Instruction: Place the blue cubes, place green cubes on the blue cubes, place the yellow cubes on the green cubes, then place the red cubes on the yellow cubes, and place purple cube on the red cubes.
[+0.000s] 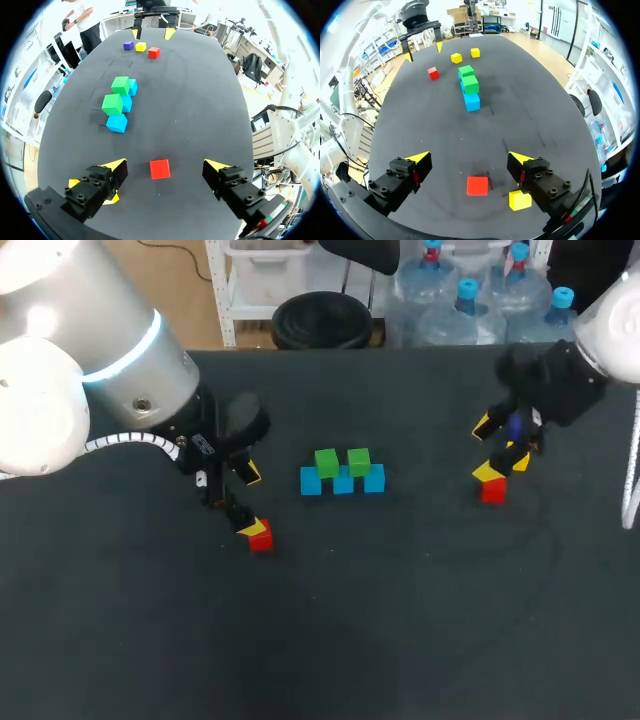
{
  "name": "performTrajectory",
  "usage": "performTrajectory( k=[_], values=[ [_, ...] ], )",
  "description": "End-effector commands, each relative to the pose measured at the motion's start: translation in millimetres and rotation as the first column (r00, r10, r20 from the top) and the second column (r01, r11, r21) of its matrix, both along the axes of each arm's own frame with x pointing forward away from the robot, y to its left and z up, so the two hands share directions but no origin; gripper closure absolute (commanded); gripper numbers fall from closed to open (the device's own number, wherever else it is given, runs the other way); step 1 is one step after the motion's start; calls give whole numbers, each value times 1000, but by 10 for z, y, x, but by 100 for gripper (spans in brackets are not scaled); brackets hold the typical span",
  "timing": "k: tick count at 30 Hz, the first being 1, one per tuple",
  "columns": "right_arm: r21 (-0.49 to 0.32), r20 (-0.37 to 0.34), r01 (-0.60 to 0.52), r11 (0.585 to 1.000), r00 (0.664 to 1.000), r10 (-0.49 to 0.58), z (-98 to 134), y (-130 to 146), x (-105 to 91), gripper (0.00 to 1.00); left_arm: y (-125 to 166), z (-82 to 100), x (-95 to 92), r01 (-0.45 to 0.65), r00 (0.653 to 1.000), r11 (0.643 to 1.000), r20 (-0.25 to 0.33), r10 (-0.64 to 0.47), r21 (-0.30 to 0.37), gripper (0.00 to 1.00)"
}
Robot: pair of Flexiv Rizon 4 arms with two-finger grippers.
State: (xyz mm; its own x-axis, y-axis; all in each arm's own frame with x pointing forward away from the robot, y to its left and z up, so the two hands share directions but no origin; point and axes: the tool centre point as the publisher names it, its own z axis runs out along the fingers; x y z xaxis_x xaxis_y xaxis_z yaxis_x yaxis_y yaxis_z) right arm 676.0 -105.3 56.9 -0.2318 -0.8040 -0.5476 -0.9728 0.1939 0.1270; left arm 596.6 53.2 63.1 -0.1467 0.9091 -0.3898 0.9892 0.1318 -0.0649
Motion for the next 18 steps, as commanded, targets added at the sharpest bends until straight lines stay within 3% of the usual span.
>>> performTrajectory(
  k=[1, 7, 14, 18],
  values=[
    [11, -4, -4, 1000, 1000, 4, -12, -45, 22, 0, 13, -1, 6, 4, 1000, 1000, 0, -4, -4, 0],
    [11, -4, -4, 1000, 1000, 4, -12, -45, 22, 0, 13, -1, 6, 4, 1000, 1000, 0, -4, -4, 0],
    [11, -4, -4, 1000, 1000, 4, -12, -45, 22, 0, 148, 282, -22, 4, 997, 1000, 75, -3, -11, 0],
    [11, -4, -4, 1000, 1000, 4, -12, -45, 22, 0, 253, 359, -29, -89, 993, 996, 80, 87, 19, 0]
  ],
)
